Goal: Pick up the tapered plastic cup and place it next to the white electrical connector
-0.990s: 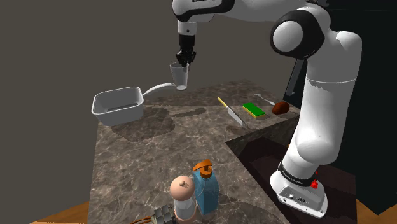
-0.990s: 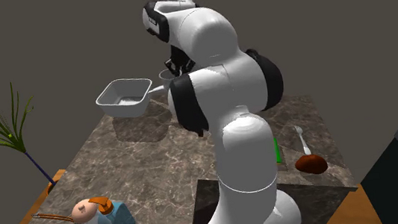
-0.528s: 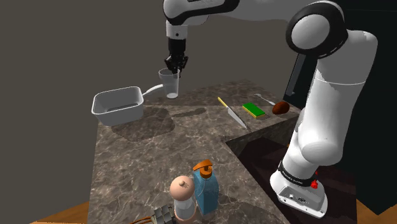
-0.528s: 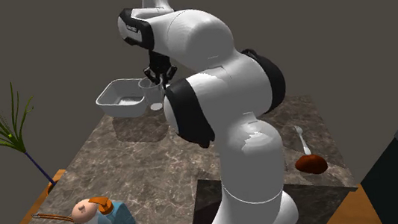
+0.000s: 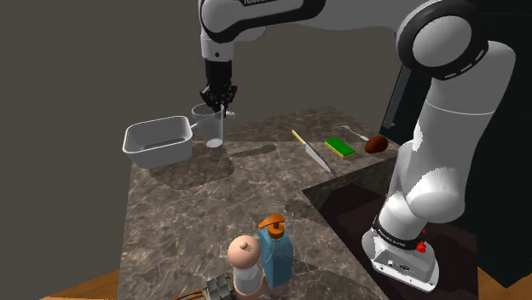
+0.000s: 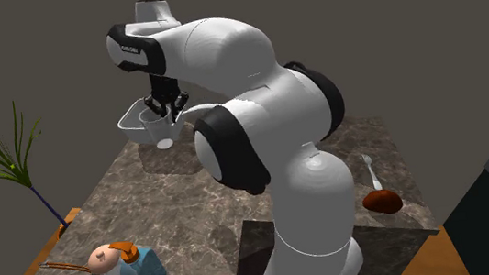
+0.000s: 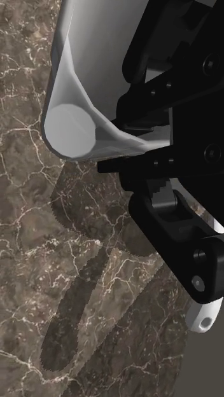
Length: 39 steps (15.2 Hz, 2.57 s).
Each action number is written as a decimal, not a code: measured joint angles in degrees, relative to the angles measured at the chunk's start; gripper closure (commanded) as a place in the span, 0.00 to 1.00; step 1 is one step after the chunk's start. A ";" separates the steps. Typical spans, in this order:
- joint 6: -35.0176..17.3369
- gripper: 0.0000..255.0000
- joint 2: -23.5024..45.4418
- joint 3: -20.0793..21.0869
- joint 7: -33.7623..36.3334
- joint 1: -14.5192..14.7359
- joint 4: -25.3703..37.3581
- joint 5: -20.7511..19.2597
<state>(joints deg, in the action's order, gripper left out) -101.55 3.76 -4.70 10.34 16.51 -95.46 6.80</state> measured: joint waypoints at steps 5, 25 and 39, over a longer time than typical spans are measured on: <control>-0.19 1.00 0.81 2.98 6.55 3.46 1.33 -0.49; 3.51 1.00 17.98 12.45 32.07 19.21 24.29 -5.46; -1.25 1.00 23.78 13.21 35.96 22.58 25.50 -6.87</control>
<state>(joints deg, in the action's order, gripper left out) -102.80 27.55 8.51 46.29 39.09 -69.96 -0.07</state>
